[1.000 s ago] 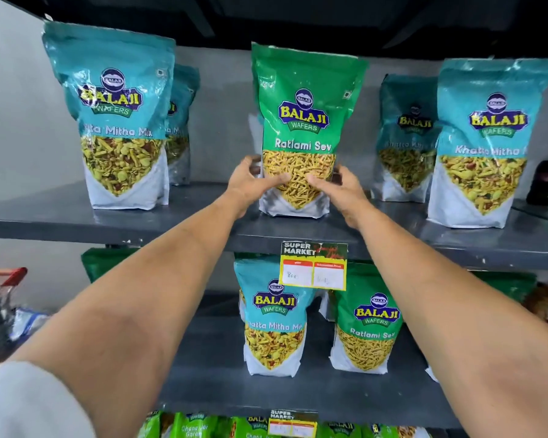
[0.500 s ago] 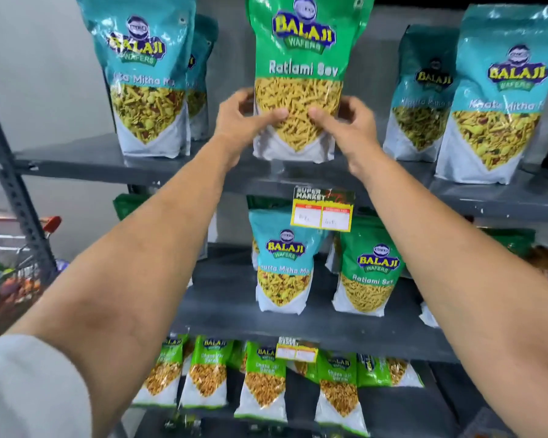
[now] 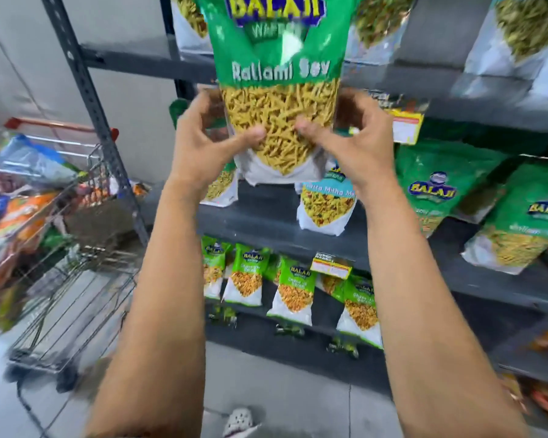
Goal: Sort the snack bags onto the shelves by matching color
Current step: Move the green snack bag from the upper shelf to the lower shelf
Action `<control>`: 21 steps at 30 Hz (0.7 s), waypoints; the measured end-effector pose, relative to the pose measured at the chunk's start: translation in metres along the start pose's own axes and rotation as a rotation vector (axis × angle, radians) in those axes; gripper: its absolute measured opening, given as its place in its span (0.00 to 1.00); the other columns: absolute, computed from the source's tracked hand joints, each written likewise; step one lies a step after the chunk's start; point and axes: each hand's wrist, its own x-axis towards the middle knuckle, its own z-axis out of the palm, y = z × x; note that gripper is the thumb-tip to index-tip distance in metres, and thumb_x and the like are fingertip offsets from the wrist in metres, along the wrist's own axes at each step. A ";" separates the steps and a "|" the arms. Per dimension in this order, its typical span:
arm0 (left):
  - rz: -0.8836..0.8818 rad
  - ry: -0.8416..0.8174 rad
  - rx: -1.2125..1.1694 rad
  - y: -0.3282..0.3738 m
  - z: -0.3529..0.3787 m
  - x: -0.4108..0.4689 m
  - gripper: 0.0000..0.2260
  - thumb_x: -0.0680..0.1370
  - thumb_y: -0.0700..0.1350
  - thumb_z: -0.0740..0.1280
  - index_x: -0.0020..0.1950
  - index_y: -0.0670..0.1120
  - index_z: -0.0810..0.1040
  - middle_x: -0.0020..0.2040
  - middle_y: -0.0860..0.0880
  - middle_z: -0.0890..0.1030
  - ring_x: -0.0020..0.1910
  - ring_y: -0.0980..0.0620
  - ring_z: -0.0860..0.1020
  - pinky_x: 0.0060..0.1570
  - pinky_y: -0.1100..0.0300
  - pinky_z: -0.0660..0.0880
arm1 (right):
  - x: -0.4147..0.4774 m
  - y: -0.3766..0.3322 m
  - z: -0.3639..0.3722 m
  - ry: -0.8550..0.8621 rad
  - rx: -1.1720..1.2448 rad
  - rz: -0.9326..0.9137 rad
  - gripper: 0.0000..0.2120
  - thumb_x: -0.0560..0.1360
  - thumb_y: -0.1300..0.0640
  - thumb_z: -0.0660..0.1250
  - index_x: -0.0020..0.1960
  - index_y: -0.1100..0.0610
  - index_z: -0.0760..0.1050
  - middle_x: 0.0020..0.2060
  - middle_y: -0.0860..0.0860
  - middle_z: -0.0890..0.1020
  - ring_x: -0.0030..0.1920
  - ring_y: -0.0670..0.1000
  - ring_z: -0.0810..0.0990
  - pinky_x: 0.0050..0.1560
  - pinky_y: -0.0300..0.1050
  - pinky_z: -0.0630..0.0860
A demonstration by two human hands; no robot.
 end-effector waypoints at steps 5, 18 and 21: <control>-0.173 -0.074 0.129 -0.079 -0.030 -0.019 0.29 0.58 0.55 0.82 0.56 0.54 0.76 0.57 0.46 0.82 0.56 0.44 0.81 0.59 0.41 0.78 | -0.037 0.074 0.036 -0.110 -0.087 0.177 0.25 0.58 0.48 0.82 0.50 0.50 0.77 0.45 0.47 0.84 0.43 0.45 0.81 0.45 0.42 0.78; -0.498 -0.191 0.284 -0.233 -0.010 0.037 0.32 0.69 0.34 0.76 0.71 0.41 0.68 0.68 0.45 0.76 0.64 0.51 0.72 0.69 0.53 0.69 | -0.012 0.229 0.095 -0.103 -0.219 0.405 0.25 0.61 0.52 0.82 0.54 0.58 0.78 0.48 0.53 0.85 0.48 0.52 0.84 0.51 0.48 0.81; -0.517 -0.193 0.283 -0.255 -0.005 0.050 0.33 0.69 0.34 0.77 0.71 0.43 0.68 0.68 0.48 0.75 0.67 0.51 0.72 0.70 0.52 0.69 | -0.006 0.253 0.100 -0.084 -0.239 0.415 0.27 0.61 0.51 0.81 0.55 0.59 0.77 0.49 0.54 0.86 0.48 0.52 0.84 0.52 0.51 0.82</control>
